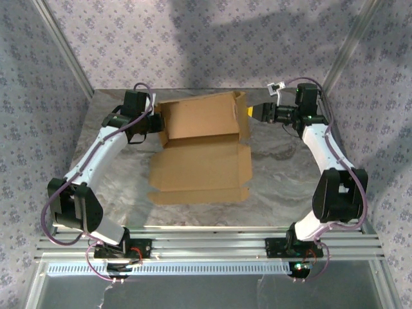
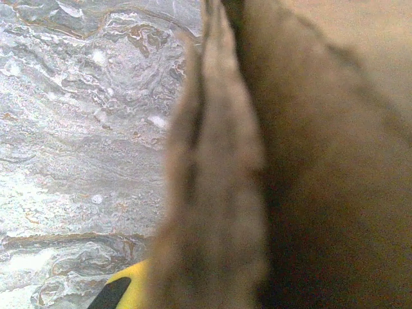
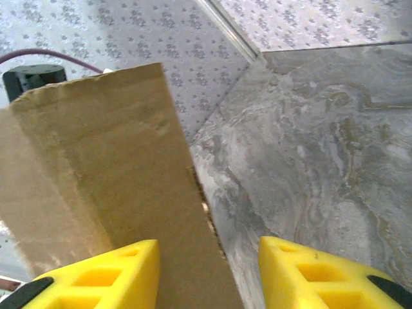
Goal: Fold the paper box
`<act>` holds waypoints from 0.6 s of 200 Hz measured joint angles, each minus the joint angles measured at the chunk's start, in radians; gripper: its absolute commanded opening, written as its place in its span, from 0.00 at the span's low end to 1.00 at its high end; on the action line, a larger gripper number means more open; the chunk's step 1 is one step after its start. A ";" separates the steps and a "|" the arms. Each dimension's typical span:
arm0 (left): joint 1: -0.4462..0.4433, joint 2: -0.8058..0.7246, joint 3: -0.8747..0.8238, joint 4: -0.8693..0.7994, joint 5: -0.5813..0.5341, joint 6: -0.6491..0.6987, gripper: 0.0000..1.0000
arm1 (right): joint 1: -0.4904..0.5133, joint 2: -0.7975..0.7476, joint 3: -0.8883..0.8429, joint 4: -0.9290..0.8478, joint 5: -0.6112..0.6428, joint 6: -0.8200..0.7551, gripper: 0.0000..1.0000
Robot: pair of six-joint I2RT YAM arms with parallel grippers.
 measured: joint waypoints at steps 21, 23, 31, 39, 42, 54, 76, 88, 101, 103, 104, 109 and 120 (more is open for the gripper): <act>0.000 0.000 0.003 0.000 0.002 0.000 0.00 | 0.023 -0.010 0.000 -0.012 -0.009 -0.011 0.47; 0.000 0.000 0.003 0.000 0.002 0.000 0.00 | 0.026 -0.010 0.000 -0.012 -0.010 -0.012 0.47; 0.000 0.000 0.003 -0.001 0.004 0.000 0.00 | 0.032 -0.010 0.000 -0.015 -0.011 -0.014 0.48; 0.000 0.000 0.003 -0.001 0.005 0.000 0.00 | 0.037 -0.010 0.000 -0.021 -0.011 -0.016 0.49; 0.000 0.000 0.003 -0.002 0.005 0.000 0.00 | 0.038 -0.010 0.000 -0.023 -0.011 -0.017 0.49; 0.000 0.000 0.003 -0.002 0.005 0.000 0.00 | 0.041 -0.012 0.000 -0.030 -0.010 -0.023 0.50; 0.000 0.000 0.003 -0.002 0.005 0.000 0.00 | 0.043 -0.020 0.000 -0.047 -0.006 -0.031 0.50; 0.000 0.000 0.003 -0.002 0.005 0.000 0.00 | 0.045 -0.027 0.000 -0.053 -0.003 -0.034 0.50; 0.000 0.000 0.003 -0.002 0.005 0.000 0.00 | 0.047 -0.036 0.000 -0.057 -0.001 -0.035 0.49; 0.000 0.000 0.003 -0.002 0.005 0.000 0.00 | 0.048 -0.037 0.000 -0.058 0.000 -0.035 0.48; 0.000 0.000 0.003 -0.002 0.005 0.000 0.00 | 0.048 -0.038 0.000 -0.058 0.000 -0.035 0.48; 0.000 0.000 0.003 -0.002 0.005 0.000 0.00 | 0.049 -0.043 0.000 -0.060 0.003 -0.035 0.47; 0.000 0.000 0.003 -0.002 0.005 0.000 0.00 | 0.051 -0.053 0.000 -0.061 0.005 -0.037 0.44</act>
